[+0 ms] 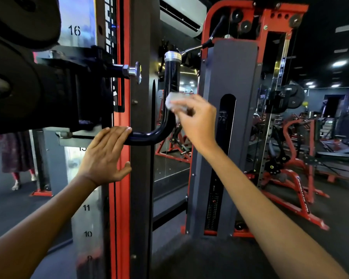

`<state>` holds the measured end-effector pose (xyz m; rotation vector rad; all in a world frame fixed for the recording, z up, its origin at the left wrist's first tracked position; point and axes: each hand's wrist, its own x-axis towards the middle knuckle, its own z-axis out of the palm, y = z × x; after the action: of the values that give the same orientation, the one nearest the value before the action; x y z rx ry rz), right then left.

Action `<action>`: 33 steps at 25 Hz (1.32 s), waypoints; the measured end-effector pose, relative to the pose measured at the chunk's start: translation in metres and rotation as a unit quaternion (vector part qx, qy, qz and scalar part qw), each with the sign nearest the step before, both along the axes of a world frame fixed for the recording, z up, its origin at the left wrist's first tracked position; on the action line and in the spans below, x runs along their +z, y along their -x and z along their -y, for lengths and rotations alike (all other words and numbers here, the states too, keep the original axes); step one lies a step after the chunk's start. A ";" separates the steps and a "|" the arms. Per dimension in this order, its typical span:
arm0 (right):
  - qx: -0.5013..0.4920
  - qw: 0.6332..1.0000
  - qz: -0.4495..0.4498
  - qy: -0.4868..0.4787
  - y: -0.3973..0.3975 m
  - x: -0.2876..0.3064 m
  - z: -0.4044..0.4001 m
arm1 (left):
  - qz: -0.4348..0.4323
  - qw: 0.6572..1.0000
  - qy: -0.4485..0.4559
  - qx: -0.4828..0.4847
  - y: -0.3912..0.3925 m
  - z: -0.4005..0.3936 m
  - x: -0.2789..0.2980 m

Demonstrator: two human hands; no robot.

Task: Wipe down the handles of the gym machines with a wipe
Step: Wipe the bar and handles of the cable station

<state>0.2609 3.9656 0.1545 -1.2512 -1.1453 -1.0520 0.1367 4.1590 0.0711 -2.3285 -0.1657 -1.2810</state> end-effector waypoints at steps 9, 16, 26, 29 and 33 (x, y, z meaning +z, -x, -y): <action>-0.012 0.997 0.061 -0.042 -0.017 -0.004 -0.012 | 0.007 1.000 -0.009 0.016 -0.002 -0.002 -0.002; 0.028 0.993 0.037 -0.111 -0.020 0.068 -0.017 | 0.011 1.000 -0.014 0.020 -0.002 -0.002 -0.003; 0.140 0.984 -0.091 -0.070 -0.029 0.032 -0.016 | 0.021 0.999 -0.022 0.025 -0.004 -0.004 -0.004; 0.177 0.975 -0.087 -0.101 -0.028 0.064 -0.023 | 0.028 0.999 -0.026 0.024 -0.004 -0.005 -0.004; 0.179 0.976 -0.098 -0.078 -0.029 0.015 -0.021 | 0.034 0.999 -0.030 0.020 -0.004 -0.004 -0.005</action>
<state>0.2899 3.9865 0.1690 -0.9558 -1.0651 -0.7162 0.1406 4.1634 0.0665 -2.2214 -0.1928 -1.3293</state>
